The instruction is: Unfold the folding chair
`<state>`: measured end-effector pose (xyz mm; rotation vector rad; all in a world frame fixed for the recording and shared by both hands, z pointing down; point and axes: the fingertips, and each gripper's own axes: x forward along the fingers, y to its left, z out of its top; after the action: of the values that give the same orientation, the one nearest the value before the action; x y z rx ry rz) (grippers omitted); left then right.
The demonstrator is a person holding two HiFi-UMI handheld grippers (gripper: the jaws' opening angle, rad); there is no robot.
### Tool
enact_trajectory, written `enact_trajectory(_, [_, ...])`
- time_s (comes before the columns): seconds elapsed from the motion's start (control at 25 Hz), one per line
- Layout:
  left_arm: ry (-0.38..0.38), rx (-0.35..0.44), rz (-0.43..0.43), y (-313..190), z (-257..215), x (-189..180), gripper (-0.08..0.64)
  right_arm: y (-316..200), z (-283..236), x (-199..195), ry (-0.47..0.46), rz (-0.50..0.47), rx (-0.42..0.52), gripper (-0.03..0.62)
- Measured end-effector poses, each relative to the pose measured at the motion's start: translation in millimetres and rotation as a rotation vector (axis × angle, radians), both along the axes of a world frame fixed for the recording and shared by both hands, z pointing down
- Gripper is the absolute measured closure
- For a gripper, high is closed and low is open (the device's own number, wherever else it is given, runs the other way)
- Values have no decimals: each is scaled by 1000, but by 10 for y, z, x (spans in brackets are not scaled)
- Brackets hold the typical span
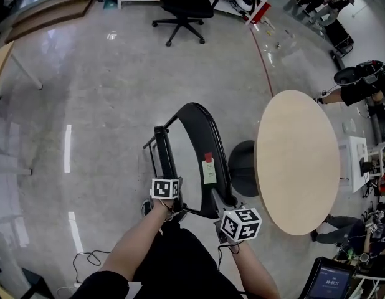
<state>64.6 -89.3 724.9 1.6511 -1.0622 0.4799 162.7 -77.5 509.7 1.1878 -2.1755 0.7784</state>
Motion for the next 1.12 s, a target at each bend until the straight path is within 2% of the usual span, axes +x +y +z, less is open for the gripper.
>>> enact_trajectory(0.24, [70, -17, -17, 136, 46, -201, 350, 64, 29, -84, 0, -29, 4, 528])
enact_trajectory(0.44, [113, -44, -55, 239, 112, -439, 357, 17, 103, -1, -36, 12, -24, 528])
enact_trajectory(0.76, [133, -109, -116, 427, 305, -815, 356, -22, 216, 72, -68, 13, -63, 528])
enact_trajectory(1.12, [144, -125, -140, 474, 506, -968, 353, -103, 407, 258, -94, 38, -85, 528])
